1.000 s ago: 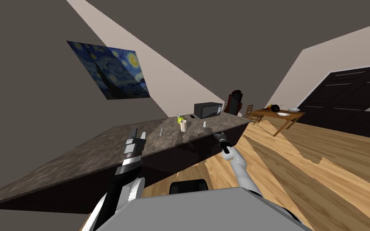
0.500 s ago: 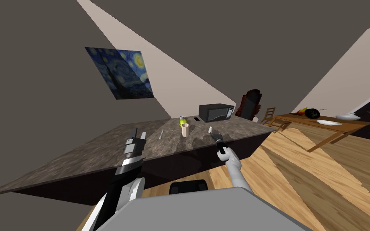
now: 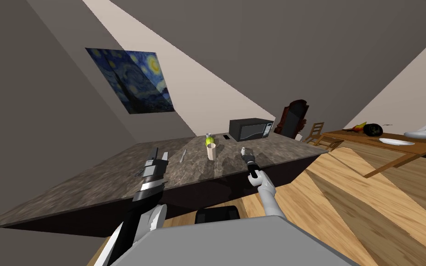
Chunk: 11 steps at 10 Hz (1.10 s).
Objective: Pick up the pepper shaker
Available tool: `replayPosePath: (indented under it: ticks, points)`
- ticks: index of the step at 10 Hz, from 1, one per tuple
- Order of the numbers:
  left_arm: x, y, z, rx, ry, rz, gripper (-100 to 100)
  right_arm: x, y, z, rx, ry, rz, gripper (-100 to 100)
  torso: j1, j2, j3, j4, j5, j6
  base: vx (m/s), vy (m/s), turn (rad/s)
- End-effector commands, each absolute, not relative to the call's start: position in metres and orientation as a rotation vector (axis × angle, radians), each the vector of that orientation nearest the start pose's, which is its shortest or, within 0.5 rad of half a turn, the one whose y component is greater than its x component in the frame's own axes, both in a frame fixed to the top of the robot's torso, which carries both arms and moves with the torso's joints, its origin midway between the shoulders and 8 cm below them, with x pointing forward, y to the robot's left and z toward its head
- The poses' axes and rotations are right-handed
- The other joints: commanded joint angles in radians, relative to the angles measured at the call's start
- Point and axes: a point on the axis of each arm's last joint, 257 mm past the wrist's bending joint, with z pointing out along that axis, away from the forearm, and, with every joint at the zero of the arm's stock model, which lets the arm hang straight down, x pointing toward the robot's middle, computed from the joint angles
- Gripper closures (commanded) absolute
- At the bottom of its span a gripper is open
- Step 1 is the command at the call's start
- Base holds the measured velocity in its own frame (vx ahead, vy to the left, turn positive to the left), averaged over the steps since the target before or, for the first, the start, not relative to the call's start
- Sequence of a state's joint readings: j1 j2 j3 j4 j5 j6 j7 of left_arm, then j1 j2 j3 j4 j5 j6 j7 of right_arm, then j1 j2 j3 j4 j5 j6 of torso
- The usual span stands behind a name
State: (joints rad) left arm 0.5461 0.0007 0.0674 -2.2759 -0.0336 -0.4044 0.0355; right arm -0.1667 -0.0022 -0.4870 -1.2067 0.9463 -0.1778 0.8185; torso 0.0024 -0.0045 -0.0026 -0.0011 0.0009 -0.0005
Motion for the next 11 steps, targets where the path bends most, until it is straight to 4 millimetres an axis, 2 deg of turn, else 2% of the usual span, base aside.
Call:
replayPosePath:
  ticks: [1,5,6,7,11]
  points:
    - [0.351,0.309,-0.010,-0.758,0.710,-1.193,0,0.541,-0.396,-0.302,0.143,1.679,-0.283,100,0.000,0.000,0.000,0.000,0.000,0.000,0.000,0.000,0.000]
    - [0.351,0.309,-0.010,-0.758,0.710,-1.193,0,0.541,-0.396,-0.302,0.143,1.679,-0.283,100,0.001,0.001,0.001,0.000,0.000,0.000,0.000,0.000,0.000]
    - [0.351,0.309,-0.010,-0.758,0.710,-1.193,0,0.541,-0.396,-0.302,0.143,1.679,-0.283,0,0.001,0.001,0.001,0.000,0.000,0.000,0.000,0.000,0.000]
    - [0.351,0.309,-0.010,-0.758,0.710,-1.193,0,0.544,-0.407,-0.295,0.109,1.676,-0.314,-100,0.001,0.001,0.001,0.000,0.000,0.000,-0.051,-0.018,0.026]
    - [0.351,0.309,-0.010,-0.758,0.710,-1.193,0,0.556,-0.413,-0.286,0.017,1.683,-0.365,-100,-0.003,0.009,0.005,0.002,0.000,0.000,-0.129,-0.051,0.038]
